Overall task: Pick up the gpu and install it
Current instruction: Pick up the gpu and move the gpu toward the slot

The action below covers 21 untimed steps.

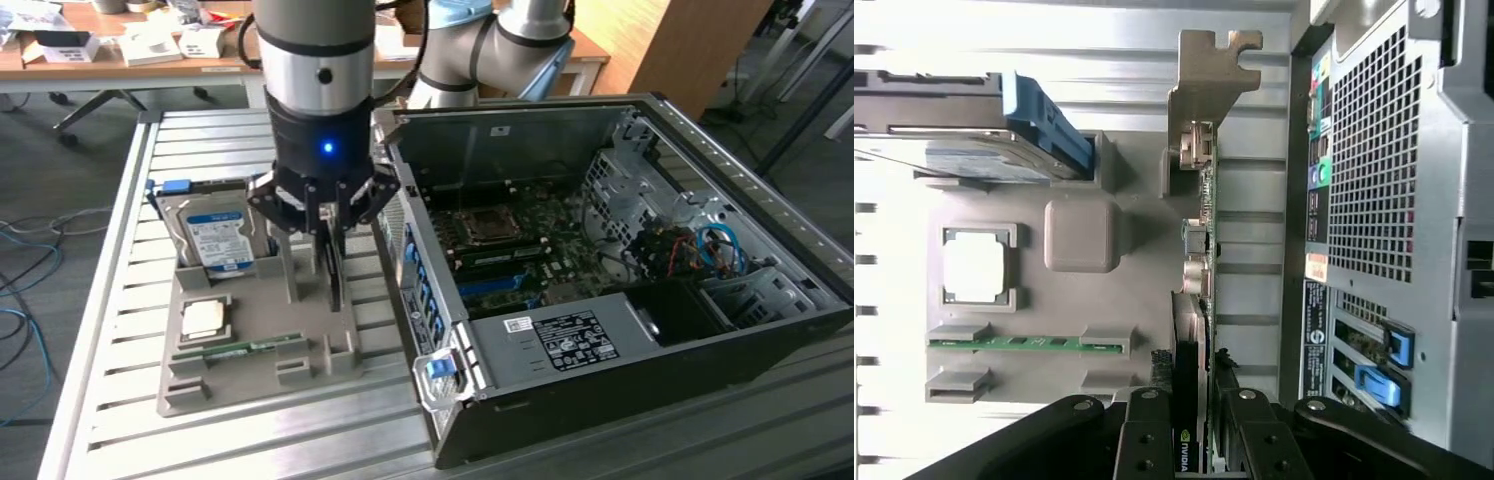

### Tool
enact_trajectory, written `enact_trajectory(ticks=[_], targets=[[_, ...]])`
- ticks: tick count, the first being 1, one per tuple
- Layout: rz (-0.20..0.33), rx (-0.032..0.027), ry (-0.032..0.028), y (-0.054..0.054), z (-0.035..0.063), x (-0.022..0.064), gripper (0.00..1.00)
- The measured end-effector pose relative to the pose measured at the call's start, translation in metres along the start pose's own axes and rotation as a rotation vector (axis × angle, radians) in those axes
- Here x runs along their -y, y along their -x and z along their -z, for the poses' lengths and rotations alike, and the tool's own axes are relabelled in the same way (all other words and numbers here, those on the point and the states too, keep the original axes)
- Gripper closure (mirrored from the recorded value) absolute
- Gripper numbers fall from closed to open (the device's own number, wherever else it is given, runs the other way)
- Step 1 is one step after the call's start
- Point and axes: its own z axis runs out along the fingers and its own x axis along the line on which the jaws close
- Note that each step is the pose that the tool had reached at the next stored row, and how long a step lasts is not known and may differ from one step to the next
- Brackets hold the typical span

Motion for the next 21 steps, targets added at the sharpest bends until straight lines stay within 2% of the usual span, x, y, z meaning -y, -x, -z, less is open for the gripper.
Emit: enact_trajectory(ticks=[16, 21], targets=[[0.000, 0.0000, -0.0001, 0.000, 0.0727, -0.0024, 0.74], [0.000, 0.0000, -0.0001, -0.001, 0.0896, -0.0029, 0.74]])
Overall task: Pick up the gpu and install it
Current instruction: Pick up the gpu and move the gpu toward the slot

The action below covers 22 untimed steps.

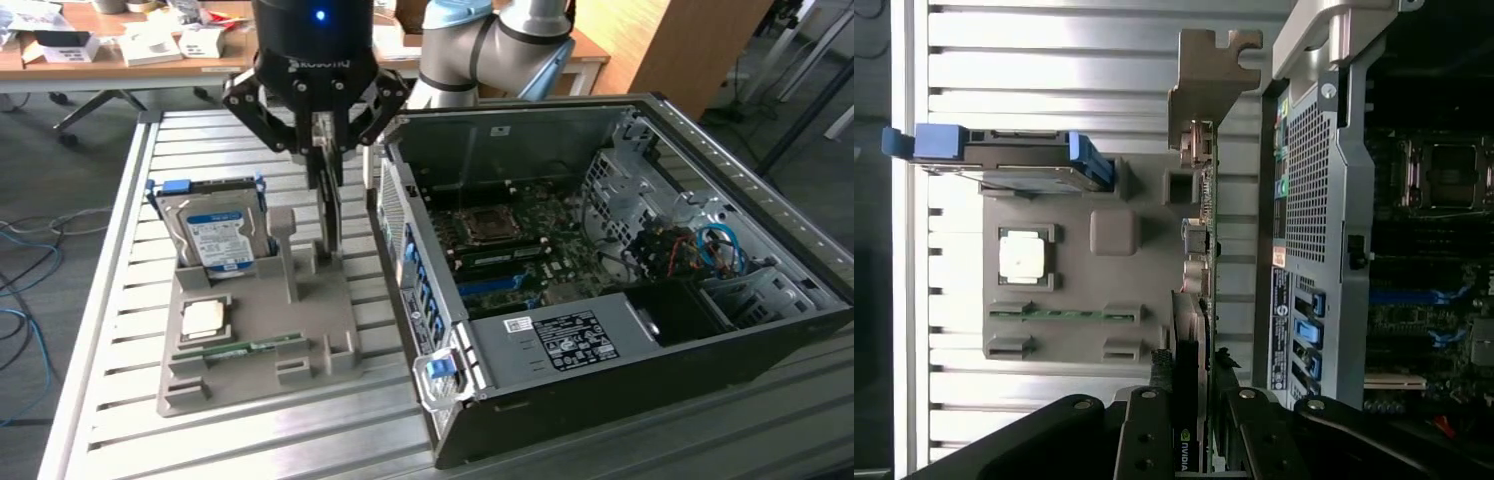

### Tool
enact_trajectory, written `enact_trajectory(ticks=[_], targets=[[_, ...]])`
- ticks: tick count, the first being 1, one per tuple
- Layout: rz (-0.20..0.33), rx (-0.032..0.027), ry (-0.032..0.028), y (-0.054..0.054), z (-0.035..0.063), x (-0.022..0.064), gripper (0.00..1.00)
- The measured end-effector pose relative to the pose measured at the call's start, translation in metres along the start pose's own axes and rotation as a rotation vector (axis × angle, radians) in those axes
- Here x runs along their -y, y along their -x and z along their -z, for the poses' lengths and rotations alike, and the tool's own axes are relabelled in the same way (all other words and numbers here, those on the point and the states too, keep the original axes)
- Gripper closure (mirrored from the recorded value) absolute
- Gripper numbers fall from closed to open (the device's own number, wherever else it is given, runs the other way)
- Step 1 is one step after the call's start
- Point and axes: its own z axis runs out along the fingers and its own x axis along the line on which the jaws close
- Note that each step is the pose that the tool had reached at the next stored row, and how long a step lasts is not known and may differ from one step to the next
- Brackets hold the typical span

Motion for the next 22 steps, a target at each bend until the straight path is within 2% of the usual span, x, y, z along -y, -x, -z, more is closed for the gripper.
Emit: enact_trajectory(ticks=[7, 14, 18, 22], targets=[[0.000, 0.0001, 0.0000, 0.000, 0.0136, -0.0004, 0.74], [0.000, -0.0002, 0.0004, 0.001, 0.0143, -0.0004, 0.74], [0.000, 0.0000, 0.0019, 0.011, 0.0143, -0.0005, 0.74], [0.000, 0.0000, 0.0031, 0.025, 0.0144, -0.0005, 0.74]])
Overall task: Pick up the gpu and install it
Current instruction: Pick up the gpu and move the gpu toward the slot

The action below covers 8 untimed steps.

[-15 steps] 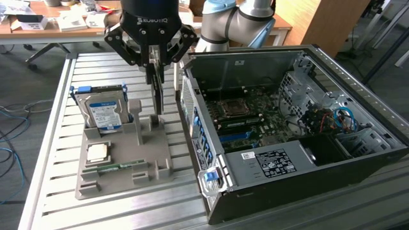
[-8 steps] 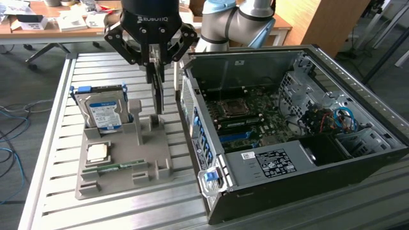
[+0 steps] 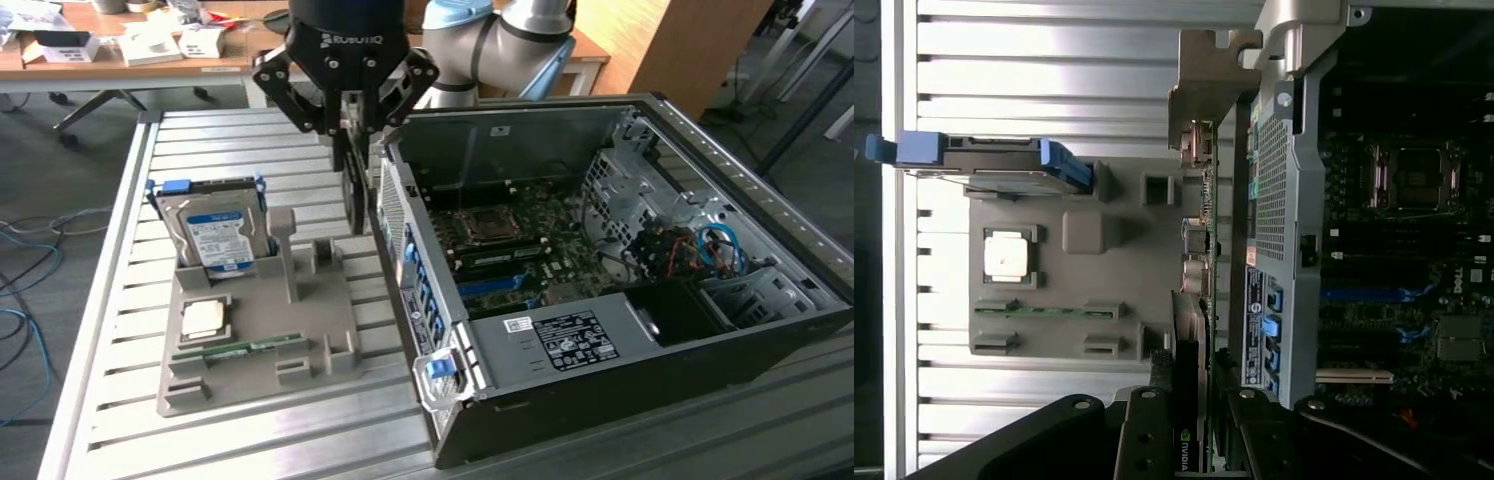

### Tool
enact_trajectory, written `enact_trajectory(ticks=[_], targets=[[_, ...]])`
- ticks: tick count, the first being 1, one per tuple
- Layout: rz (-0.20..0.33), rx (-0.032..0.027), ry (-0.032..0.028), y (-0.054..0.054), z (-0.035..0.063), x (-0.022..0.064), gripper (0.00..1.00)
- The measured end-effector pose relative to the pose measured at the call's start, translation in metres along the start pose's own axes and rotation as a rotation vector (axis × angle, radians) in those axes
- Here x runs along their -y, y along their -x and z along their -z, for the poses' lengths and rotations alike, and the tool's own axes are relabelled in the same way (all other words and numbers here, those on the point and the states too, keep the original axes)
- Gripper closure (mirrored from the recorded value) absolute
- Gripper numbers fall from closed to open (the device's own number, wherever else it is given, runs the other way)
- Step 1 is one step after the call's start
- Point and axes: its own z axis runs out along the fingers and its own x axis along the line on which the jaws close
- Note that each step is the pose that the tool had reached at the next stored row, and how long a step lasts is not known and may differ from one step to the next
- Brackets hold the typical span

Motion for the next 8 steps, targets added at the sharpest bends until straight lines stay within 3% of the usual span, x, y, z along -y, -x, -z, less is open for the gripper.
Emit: enact_trajectory(ticks=[8], targets=[[0.000, -0.0003, 0.0011, 0.034, 0.0003, 0.0000, 0.74]])
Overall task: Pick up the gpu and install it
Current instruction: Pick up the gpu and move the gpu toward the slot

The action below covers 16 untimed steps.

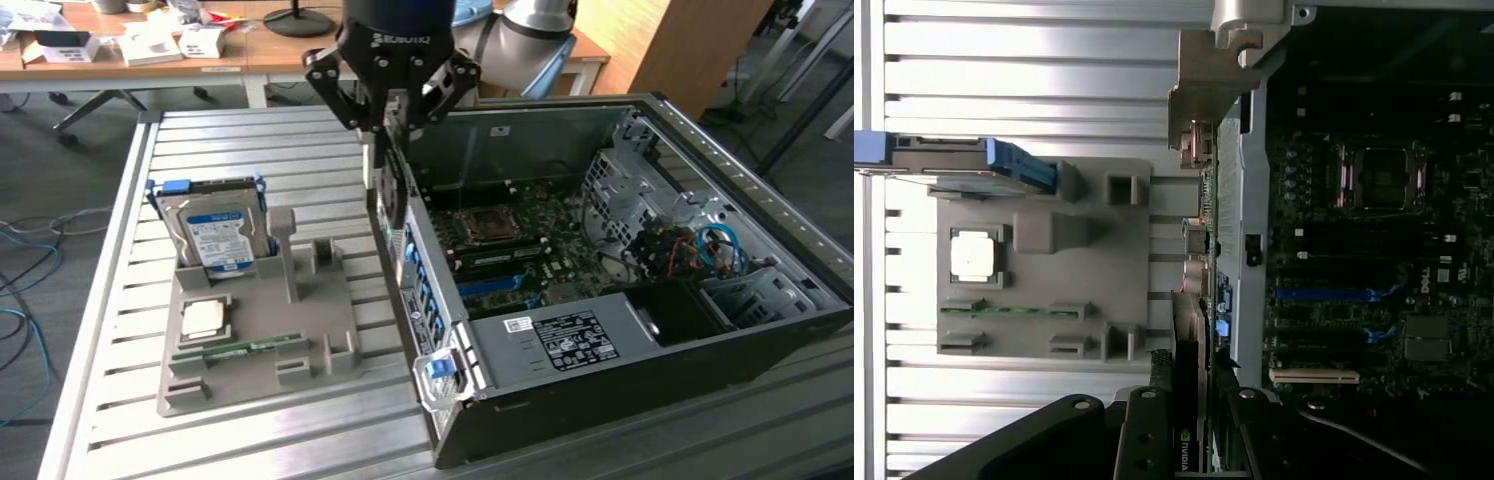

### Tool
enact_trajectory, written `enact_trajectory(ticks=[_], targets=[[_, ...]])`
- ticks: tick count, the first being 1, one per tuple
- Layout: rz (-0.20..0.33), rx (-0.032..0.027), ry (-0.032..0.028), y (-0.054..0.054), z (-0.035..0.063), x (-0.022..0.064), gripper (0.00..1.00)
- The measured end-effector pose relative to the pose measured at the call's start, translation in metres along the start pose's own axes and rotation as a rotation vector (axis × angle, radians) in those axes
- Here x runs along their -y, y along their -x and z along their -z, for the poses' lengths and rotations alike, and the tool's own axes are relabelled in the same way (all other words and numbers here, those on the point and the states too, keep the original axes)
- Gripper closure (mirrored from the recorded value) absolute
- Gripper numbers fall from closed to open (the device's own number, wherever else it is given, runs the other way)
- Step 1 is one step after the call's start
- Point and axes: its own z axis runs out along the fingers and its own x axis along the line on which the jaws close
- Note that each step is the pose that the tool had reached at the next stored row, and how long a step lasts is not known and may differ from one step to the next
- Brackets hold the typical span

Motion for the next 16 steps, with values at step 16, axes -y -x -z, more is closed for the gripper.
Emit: enact_trajectory(ticks=[16], targets=[[0.000, -0.0015, 0.0116, 0.073, 0.0007, 0.0000, 0.74]])
